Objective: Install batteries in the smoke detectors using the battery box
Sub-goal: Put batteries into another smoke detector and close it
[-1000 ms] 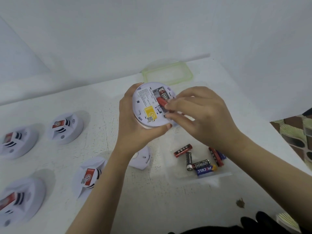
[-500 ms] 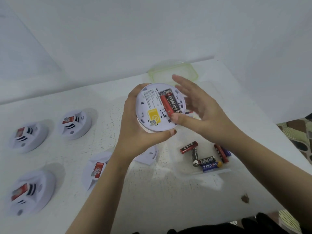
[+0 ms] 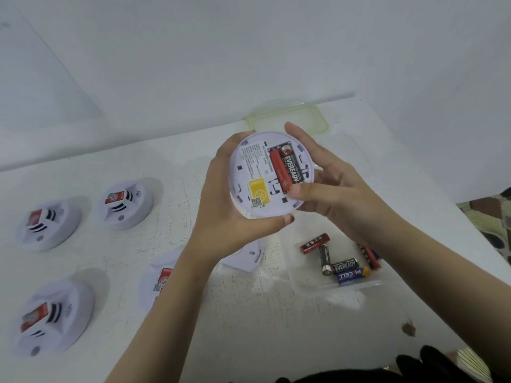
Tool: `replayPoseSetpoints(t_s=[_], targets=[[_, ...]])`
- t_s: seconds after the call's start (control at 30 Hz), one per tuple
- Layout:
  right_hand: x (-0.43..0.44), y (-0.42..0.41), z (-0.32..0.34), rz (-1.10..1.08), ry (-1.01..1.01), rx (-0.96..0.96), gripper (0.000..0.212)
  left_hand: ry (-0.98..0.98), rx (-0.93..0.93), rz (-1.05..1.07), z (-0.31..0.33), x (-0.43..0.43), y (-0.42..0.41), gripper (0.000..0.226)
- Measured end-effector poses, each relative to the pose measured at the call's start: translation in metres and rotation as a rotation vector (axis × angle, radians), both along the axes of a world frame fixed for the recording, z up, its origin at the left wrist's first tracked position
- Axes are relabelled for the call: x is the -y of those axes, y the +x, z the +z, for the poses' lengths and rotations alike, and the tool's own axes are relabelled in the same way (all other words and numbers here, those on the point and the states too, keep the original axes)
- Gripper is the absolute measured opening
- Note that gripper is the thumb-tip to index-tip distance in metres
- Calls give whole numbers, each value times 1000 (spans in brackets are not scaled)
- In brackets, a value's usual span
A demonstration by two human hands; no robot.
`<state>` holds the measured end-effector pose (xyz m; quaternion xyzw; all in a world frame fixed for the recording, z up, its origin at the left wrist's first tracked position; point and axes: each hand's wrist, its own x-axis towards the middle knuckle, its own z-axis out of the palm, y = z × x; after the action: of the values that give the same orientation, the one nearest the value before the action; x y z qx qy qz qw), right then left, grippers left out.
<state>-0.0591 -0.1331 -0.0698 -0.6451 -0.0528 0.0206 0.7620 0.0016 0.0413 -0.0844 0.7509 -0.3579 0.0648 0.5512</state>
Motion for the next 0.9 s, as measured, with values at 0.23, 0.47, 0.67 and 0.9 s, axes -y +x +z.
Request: replayPoseSetpoints(t_s=[0.23, 0.47, 0.67, 0.9], targets=[[-3, 2, -4, -39, 63, -11, 69, 53, 72, 54, 5, 3, -3, 80], [-22, 0, -8, -76, 54, -32, 67, 45, 24, 46, -6, -14, -2, 86], [-52, -5, -5, -79, 83, -48, 65, -36, -170, 47, -11, -42, -10, 108], [-98, -1, 10, -25, 89, -127, 42, -18, -100, 169, -1, -98, -24, 96]])
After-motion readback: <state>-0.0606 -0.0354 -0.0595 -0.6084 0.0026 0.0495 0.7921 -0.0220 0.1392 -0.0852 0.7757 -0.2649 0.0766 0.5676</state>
